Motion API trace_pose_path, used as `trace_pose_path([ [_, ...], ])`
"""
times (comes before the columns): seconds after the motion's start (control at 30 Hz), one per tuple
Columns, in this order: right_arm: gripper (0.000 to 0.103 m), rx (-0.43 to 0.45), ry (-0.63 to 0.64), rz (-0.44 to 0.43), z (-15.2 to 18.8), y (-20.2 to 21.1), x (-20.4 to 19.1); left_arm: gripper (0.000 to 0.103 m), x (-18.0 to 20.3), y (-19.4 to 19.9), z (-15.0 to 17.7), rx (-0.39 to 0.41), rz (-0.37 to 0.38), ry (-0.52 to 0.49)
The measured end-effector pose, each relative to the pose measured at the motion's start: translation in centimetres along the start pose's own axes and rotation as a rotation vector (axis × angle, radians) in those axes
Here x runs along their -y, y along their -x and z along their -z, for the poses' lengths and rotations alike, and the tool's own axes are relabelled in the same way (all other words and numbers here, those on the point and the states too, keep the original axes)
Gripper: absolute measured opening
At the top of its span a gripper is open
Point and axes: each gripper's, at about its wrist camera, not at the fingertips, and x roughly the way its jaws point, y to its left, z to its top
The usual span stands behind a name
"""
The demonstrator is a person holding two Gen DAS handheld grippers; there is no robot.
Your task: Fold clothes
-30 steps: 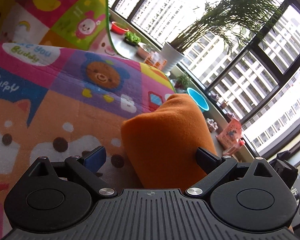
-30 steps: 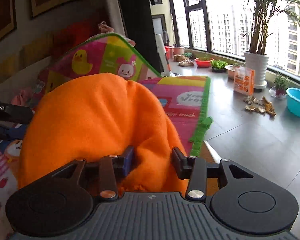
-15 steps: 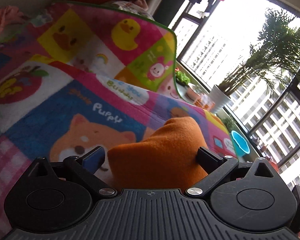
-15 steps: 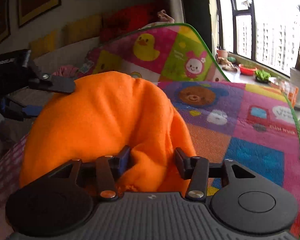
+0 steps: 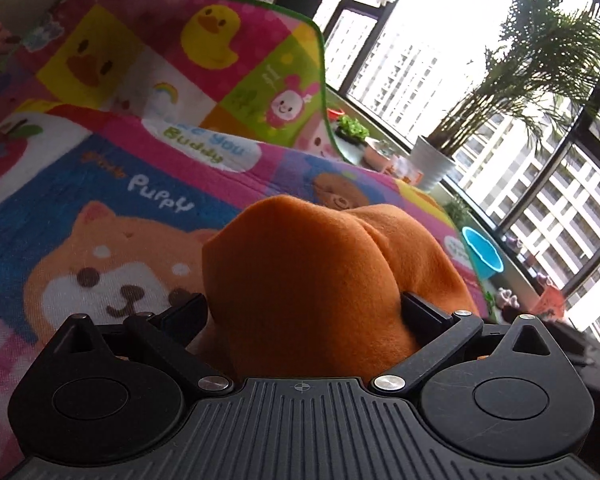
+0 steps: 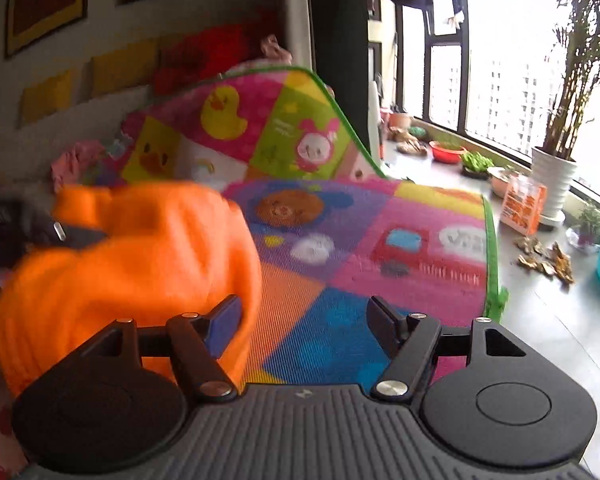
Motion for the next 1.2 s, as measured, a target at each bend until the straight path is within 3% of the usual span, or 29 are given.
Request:
trace_pose_path([
  [0.07,0.086,0.025,-0.005,-0.047,-2.1,0.1,0.1,0.103,-0.5,0.0,-0.1,-0.008,0.003,-0.003],
  [0.23,0.087,0.029,0.085,-0.146,-7.1,-3.7,-2.8,0.103,-1.1,0.2,0.1,-0.010,0.000,-0.026],
  [0.4,0.088,-0.074,0.328,0.001,-6.5,-11.2,-6.6,0.103,-1.7,0.4,-0.1,-0.016,-0.004,-0.028],
  [0.47,0.095,-0.099,0.300,-0.005,-5.3,-12.7,-6.1,0.103,-2.0,0.2,-0.1,-0.025,-0.003,-0.020],
  [0.53,0.096,-0.105,0.230,-0.004,-4.8,-12.7,-5.2,0.103,-2.1,0.2,-0.1,-0.032,0.016,-0.007],
  [0.63,0.096,-0.078,0.289,0.056,-3.7,-11.4,-5.0,0.103,-1.7,1.3,-0.2,-0.022,0.052,0.007],
  [0.8,0.096,-0.112,0.279,0.138,-1.9,-9.7,-2.6,0.103,-0.9,4.3,0.7,0.028,0.094,-0.014],
  [0.93,0.096,-0.132,0.185,0.080,-0.6,-7.3,-0.7,0.103,-1.1,4.3,1.2,0.032,0.016,-0.072],
  [1.2,0.096,-0.102,0.269,-0.072,1.4,-2.0,-4.6,0.103,-2.9,2.1,-1.4,0.067,-0.090,-0.070],
])
